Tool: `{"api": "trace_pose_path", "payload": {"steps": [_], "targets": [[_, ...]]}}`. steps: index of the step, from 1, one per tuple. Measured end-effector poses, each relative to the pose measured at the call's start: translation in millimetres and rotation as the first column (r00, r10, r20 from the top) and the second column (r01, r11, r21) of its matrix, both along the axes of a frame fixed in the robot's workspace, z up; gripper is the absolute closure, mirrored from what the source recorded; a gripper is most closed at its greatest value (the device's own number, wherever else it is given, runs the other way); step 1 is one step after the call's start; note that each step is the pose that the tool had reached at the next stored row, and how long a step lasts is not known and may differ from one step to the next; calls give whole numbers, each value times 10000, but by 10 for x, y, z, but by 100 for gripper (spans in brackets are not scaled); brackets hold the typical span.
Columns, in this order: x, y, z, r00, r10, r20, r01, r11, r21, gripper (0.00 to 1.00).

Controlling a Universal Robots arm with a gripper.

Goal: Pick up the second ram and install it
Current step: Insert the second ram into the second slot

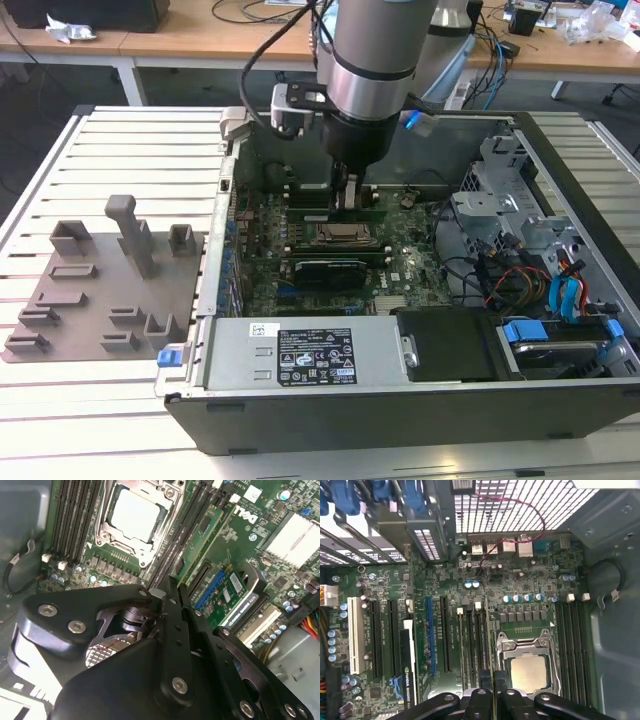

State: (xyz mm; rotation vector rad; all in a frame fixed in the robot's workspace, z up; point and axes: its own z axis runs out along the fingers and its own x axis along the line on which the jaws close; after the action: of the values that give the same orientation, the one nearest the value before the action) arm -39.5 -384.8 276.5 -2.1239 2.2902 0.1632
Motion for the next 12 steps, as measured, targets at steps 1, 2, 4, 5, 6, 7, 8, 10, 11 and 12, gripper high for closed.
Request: {"api": "trace_pose_path", "payload": {"steps": [1, 2, 4, 5, 6, 7, 8, 10, 11, 12], "targets": [[8, 0, -50, 10000, -1, -2, 1, 10000, 0, 87], [11, 0, -73, 10000, -1, -3, 1, 10000, 0, 87], [13, 0, -114, 10000, -3, -5, 3, 10000, 0, 87], [14, 0, -137, 10000, -2, -5, 2, 10000, 1, 87], [15, 0, -167, 10000, -1, -5, 1, 10000, 0, 87], [15, 0, -220, 10000, -1, -6, 1, 10000, -1, 87], [15, 0, -264, 10000, -1, -5, 1, 10000, 0, 87], [15, 0, -335, 10000, 0, -5, 0, 10000, 0, 87], [15, 0, -390, 10000, -1, -6, 1, 10000, -1, 87], [15, 0, -428, 10000, -1, -5, 1, 10000, 0, 87]]}}
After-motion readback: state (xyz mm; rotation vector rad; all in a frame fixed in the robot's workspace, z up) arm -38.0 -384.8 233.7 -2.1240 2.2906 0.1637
